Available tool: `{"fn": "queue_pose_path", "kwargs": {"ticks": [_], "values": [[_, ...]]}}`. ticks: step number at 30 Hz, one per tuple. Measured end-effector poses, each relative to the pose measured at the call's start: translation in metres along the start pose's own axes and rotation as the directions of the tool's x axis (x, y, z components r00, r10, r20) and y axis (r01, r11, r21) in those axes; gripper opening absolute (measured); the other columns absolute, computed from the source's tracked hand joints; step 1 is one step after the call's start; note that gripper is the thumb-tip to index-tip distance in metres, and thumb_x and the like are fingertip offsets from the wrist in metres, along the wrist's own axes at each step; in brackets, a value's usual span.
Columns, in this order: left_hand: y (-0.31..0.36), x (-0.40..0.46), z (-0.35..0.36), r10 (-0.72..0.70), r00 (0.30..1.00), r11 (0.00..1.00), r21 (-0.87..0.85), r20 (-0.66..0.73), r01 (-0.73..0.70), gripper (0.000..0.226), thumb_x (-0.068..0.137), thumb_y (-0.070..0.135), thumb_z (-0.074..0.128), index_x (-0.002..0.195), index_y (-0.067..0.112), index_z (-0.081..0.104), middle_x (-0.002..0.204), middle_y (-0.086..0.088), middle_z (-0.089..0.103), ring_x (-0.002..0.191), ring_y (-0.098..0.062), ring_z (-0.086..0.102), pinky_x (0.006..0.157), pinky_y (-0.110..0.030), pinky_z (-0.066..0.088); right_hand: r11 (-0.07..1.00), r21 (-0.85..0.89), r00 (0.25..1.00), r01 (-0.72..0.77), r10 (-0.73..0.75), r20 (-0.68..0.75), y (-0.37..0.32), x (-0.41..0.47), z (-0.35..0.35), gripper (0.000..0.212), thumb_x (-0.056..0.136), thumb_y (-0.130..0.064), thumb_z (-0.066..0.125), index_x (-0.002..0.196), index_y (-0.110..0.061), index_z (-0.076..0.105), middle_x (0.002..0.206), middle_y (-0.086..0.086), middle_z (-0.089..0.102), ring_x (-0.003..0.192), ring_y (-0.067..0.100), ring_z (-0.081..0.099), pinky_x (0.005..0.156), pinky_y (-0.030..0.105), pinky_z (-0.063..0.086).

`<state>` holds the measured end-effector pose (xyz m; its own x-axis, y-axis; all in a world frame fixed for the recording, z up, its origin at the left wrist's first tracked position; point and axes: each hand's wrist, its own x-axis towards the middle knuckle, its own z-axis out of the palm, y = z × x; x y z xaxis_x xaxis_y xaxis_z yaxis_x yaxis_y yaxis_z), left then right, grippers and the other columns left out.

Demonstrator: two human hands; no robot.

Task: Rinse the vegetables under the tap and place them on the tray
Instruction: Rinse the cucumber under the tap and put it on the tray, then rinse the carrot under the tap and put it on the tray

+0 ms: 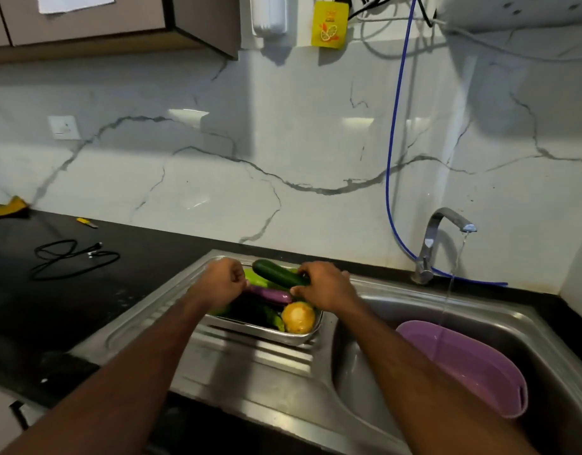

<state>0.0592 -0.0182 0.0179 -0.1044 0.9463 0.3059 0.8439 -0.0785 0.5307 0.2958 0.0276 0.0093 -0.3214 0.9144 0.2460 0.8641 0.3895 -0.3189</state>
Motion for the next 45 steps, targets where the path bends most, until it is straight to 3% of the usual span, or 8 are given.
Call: {"fn": "queue_pose_path", "kwargs": {"ticks": [8, 13, 17, 23, 28, 31, 38, 45], "values": [[-0.024, -0.007, -0.015, 0.006, 1.000, 0.997, 0.081, 0.006, -0.006, 0.013, 0.082, 0.017, 0.074, 0.074, 0.009, 0.067, 0.070, 0.002, 0.061, 0.067, -0.016, 0.059, 0.064, -0.026, 0.047, 0.998, 0.068, 1.000, 0.010, -0.012, 0.023, -0.059, 0.004, 0.027, 0.041, 0.087, -0.056, 0.072, 0.117, -0.028, 0.066, 0.121, 0.002, 0.068, 0.116, 0.024, 0.060, 0.101, 0.045, 0.045], [-0.025, -0.008, -0.008, 0.034, 0.999, 0.996, 0.079, 0.014, -0.035, 0.023, 0.080, 0.020, 0.077, 0.065, 0.018, 0.060, 0.062, 0.004, 0.056, 0.058, -0.010, 0.052, 0.052, -0.020, 0.036, 0.995, 0.097, 1.000, -0.023, 0.024, -0.005, -0.058, 0.001, 0.038, 0.031, 0.085, -0.055, 0.073, 0.096, -0.026, 0.071, 0.101, -0.002, 0.070, 0.102, 0.022, 0.064, 0.092, 0.041, 0.051], [-0.014, -0.005, -0.001, 0.035, 0.999, 0.997, 0.066, 0.017, -0.036, 0.021, 0.080, 0.021, 0.076, 0.066, 0.017, 0.061, 0.066, 0.002, 0.060, 0.061, -0.009, 0.053, 0.052, -0.021, 0.035, 0.994, 0.109, 0.998, -0.014, 0.021, -0.062, -0.053, -0.004, 0.041, 0.030, 0.081, -0.054, 0.079, 0.094, -0.027, 0.073, 0.110, -0.003, 0.055, 0.105, 0.019, 0.056, 0.093, 0.043, 0.049], [0.023, -0.002, 0.010, 0.096, 0.995, 0.995, 0.013, 0.011, -0.096, 0.016, 0.081, 0.019, 0.075, 0.070, 0.015, 0.065, 0.064, 0.005, 0.060, 0.060, -0.004, 0.053, 0.052, -0.020, 0.035, 0.972, 0.223, 0.994, -0.068, 0.085, -0.066, -0.034, -0.007, 0.022, 0.018, 0.087, -0.045, 0.068, 0.096, -0.029, 0.070, 0.104, -0.002, 0.071, 0.101, 0.022, 0.065, 0.093, 0.041, 0.052], [0.071, 0.004, 0.033, 0.152, 0.988, 0.982, -0.115, 0.016, -0.149, 0.015, 0.085, 0.015, 0.075, 0.075, 0.005, 0.068, 0.064, 0.002, 0.061, 0.053, 0.001, 0.058, 0.046, -0.012, 0.041, 0.932, 0.335, 0.969, -0.140, 0.199, -0.146, 0.023, -0.012, 0.006, 0.007, 0.077, -0.038, 0.059, 0.079, -0.036, 0.066, 0.090, -0.003, 0.075, 0.089, 0.021, 0.071, 0.083, 0.038, 0.059], [0.107, 0.012, 0.057, 0.158, 0.987, 0.968, -0.201, 0.019, -0.151, 0.014, 0.085, 0.017, 0.074, 0.077, 0.007, 0.070, 0.068, 0.000, 0.065, 0.060, -0.004, 0.059, 0.051, -0.022, 0.048, 0.922, 0.346, 0.954, -0.175, 0.245, -0.170, 0.062, -0.026, -0.011, 0.009, 0.081, -0.031, 0.064, 0.073, -0.034, 0.067, 0.084, -0.005, 0.074, 0.086, 0.019, 0.070, 0.081, 0.034, 0.058], [0.187, 0.032, 0.147, 0.241, 0.964, 0.936, -0.289, 0.110, -0.201, 0.016, 0.083, 0.024, 0.076, 0.074, 0.014, 0.068, 0.068, 0.000, 0.067, 0.062, -0.007, 0.058, 0.054, -0.010, 0.038, 0.904, 0.326, 0.922, -0.276, 0.344, -0.176, 0.164, -0.065, -0.034, 0.010, 0.090, -0.019, 0.068, 0.083, -0.025, 0.071, 0.074, -0.008, 0.067, 0.075, 0.014, 0.067, 0.075, 0.035, 0.056], [0.228, 0.017, 0.263, 0.166, 0.960, 0.877, -0.479, 0.227, -0.039, 0.017, 0.084, 0.011, 0.072, 0.070, 0.017, 0.065, 0.064, 0.004, 0.062, 0.062, -0.009, 0.056, 0.052, -0.009, 0.038, 0.804, 0.386, 0.836, -0.452, 0.533, -0.132, 0.233, -0.089, -0.021, 0.017, 0.089, -0.007, 0.067, 0.079, -0.020, 0.073, 0.077, -0.005, 0.069, 0.075, 0.009, 0.063, 0.070, 0.026, 0.046]]}}
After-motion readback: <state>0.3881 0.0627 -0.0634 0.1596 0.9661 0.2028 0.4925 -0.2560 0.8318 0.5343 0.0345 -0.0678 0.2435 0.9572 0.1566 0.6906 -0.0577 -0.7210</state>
